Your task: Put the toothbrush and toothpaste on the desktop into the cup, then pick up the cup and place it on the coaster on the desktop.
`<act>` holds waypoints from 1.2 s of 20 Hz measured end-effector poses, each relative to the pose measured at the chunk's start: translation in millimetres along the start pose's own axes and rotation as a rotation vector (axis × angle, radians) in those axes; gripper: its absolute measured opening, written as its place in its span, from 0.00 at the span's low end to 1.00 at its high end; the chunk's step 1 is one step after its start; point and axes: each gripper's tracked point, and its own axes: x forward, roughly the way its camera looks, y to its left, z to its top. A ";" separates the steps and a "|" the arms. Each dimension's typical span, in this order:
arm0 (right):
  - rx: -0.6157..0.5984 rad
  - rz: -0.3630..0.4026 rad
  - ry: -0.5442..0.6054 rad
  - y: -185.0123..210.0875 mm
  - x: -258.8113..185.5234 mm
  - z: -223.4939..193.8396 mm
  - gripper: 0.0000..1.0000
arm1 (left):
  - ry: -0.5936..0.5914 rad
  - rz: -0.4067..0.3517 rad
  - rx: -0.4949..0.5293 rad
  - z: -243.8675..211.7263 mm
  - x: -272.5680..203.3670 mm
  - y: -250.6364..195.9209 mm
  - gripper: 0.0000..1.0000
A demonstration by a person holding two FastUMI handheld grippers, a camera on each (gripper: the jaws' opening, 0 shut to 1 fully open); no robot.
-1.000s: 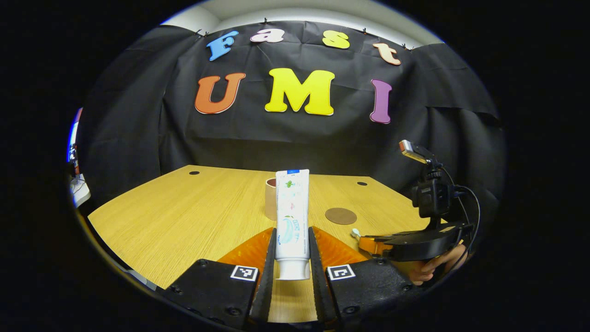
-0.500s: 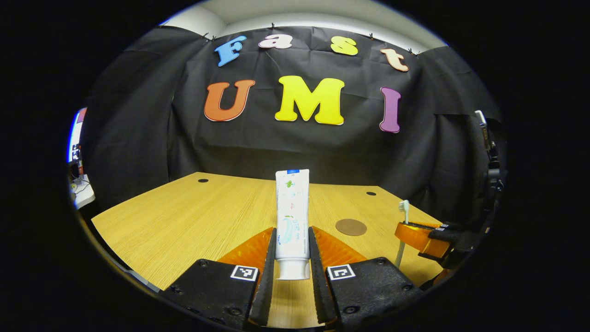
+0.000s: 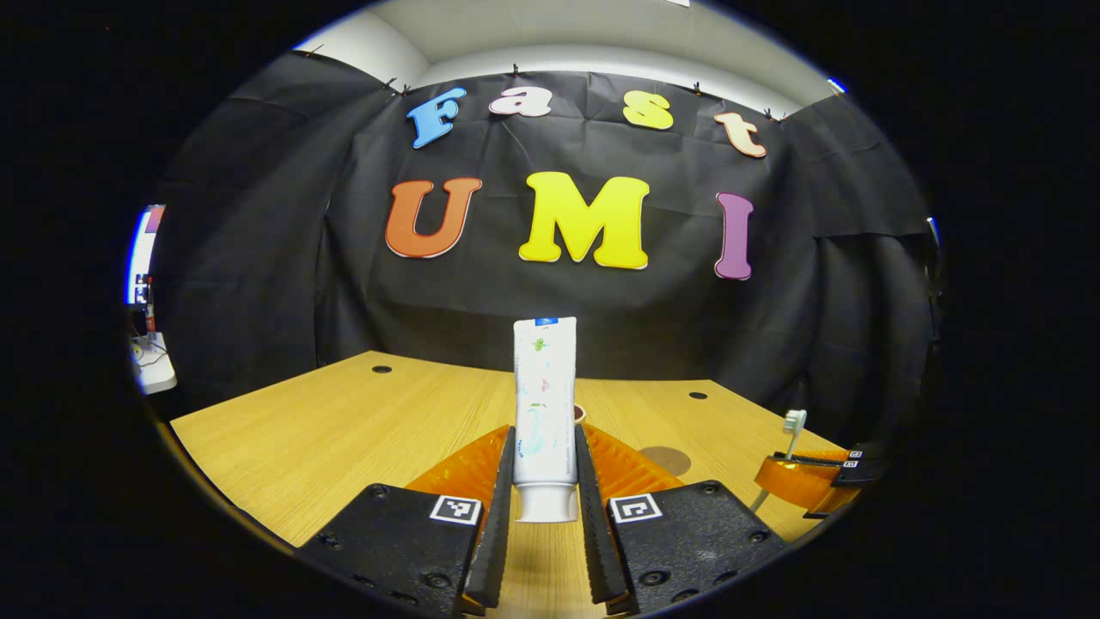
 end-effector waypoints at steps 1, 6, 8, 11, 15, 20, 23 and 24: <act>0.003 -0.003 -0.006 -0.5 -1.2 1.8 0.00 | -0.019 -0.007 -0.003 2.5 5.1 -0.5 0.40; -0.008 -0.011 -0.027 -9.9 -6.3 3.0 0.00 | -0.099 -0.072 -0.041 24.3 52.5 -8.3 0.40; -0.004 -0.011 -0.033 -13.5 -8.0 2.8 0.00 | -0.109 -0.082 -0.038 18.9 73.9 -4.2 0.40; -0.006 -0.015 -0.045 -19.5 -10.8 5.0 0.00 | -0.097 -0.099 -0.026 6.8 108.0 -7.8 0.41; -0.003 -0.007 -0.050 -23.6 -15.1 6.8 0.00 | -0.060 -0.176 -0.053 -13.8 141.8 -21.2 0.41; -0.002 -0.020 -0.047 -35.4 -16.9 7.2 0.02 | -0.015 -0.153 -0.056 -31.8 154.0 -15.8 0.43; 0.014 -0.020 -0.039 -38.9 -15.7 4.3 0.00 | -0.024 -0.157 -0.050 -31.7 151.4 -18.1 0.44; 0.019 -0.017 -0.037 -37.9 -15.7 3.8 0.00 | -0.029 -0.160 -0.041 -31.2 150.5 -18.7 0.44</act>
